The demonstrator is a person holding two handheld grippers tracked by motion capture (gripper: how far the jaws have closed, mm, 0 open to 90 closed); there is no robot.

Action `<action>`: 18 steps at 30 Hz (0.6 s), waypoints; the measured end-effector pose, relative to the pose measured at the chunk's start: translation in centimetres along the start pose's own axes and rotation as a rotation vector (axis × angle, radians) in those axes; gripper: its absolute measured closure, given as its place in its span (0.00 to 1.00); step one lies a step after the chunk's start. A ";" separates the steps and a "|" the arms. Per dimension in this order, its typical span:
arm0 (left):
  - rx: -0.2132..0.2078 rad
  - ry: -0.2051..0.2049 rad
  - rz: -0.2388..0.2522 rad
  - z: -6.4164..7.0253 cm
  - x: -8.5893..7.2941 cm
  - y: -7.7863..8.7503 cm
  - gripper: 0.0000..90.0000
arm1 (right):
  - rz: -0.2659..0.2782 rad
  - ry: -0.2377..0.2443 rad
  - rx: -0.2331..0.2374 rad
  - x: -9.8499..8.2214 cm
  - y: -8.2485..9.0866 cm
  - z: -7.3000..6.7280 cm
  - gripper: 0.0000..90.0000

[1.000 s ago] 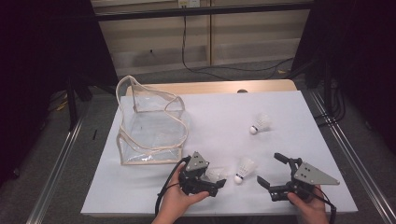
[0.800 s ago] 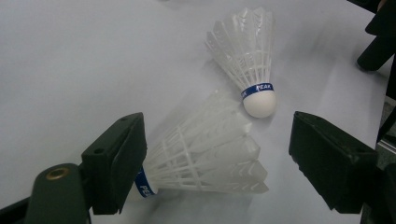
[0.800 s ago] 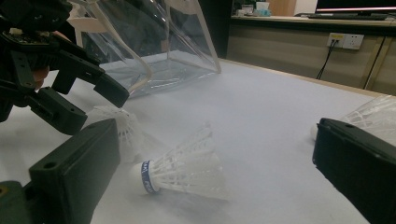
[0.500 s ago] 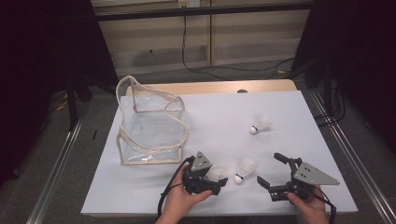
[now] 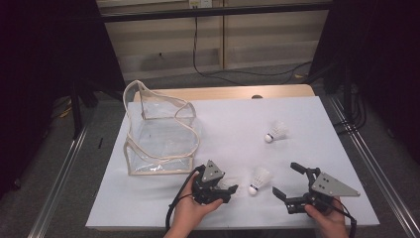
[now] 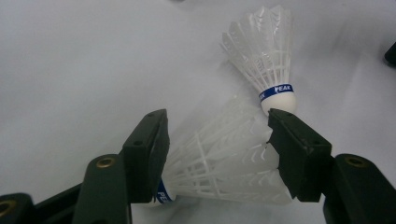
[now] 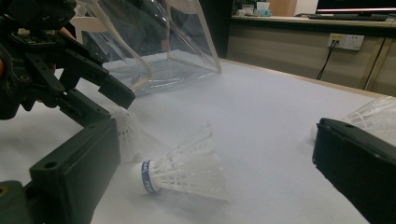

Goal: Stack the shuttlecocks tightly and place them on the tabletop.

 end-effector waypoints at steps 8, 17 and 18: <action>0.007 -0.008 0.001 0.1 0.2 0.0 0.46 | -0.003 0.002 0.003 -0.1 -0.1 0.0 0.00; 0.011 -0.008 -0.018 0.5 0.2 -0.3 0.49 | -0.003 0.002 0.002 -0.1 0.0 0.0 0.00; 0.018 -0.013 -0.016 0.5 0.2 -0.2 0.50 | -0.003 0.002 0.000 -0.1 -0.1 0.0 0.00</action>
Point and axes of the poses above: each handheld gripper's, and its own axes: y roughly backward along the jaws, x roughly out of its top, z roughly to its right, the point moved 9 cm from there along -y, roughly forward along the jaws, and after that the axes turned 2 degrees about -z, right-handed, at the moved point
